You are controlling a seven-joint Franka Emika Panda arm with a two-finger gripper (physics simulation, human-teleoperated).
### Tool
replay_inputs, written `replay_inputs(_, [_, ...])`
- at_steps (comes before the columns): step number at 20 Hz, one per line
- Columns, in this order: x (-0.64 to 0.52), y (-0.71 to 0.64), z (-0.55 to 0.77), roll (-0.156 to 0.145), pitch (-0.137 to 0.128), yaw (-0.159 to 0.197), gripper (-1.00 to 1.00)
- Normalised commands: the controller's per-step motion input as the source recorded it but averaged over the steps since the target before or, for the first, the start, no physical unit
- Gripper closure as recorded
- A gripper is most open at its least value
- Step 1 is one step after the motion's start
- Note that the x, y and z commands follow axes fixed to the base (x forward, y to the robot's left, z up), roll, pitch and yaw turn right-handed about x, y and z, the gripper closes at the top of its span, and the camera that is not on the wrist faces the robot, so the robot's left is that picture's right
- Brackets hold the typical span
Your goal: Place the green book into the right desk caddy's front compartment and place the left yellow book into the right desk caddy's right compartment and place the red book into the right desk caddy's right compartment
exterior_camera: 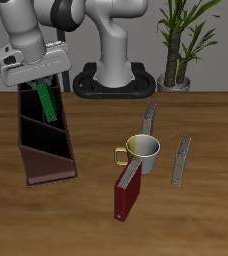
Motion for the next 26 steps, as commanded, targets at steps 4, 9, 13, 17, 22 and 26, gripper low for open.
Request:
replay_inputs(4, [-0.02,0.06,-0.13,0.025,0.034,0.014,1.00])
replay_inputs(9, [0.05,0.02,-0.12,-0.004,0.007,0.032,1.00])
replay_inputs(13, [0.04,0.01,-0.07,0.005,0.019,-0.008,1.00])
replay_inputs(17, [0.01,0.03,-0.05,0.013,0.009,0.006,1.00])
replay_inputs(22, [0.03,0.04,-0.20,0.005,0.027,-0.002,1.00])
replay_inputs(26, [0.03,-0.02,-0.13,-0.006,0.007,-0.016,1.00])
